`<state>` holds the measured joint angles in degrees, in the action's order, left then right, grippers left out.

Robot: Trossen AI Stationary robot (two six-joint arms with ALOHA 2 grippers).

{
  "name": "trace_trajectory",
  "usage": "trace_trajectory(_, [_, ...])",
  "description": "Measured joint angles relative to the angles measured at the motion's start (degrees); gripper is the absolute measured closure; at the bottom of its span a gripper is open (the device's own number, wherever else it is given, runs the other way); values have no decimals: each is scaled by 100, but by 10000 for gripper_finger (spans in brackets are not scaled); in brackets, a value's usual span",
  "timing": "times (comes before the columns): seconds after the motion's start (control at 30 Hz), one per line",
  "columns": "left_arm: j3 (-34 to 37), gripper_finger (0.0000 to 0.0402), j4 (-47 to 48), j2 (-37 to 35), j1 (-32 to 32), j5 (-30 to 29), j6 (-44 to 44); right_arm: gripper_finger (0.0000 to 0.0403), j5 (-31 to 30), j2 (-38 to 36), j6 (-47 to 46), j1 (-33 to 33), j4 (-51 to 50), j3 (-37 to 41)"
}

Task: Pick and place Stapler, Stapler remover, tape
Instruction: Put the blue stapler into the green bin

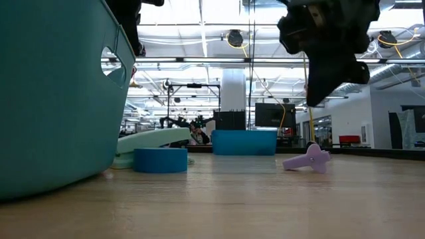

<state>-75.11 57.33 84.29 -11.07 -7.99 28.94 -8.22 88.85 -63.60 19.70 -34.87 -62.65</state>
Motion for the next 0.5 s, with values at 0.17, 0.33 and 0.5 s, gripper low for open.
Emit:
trace_trajectory(0.17, [0,400,-47,0,-5,55,-19,403,247,34,69,-14,26,4])
trace_trajectory(0.33, [0,396,-43,0,-110,57,-11,403,562,38,-18,76,-212,3])
trace_trajectory(0.5, [0,398,-54,0,-184,16,34,403,883,36,-122,209,-509,2])
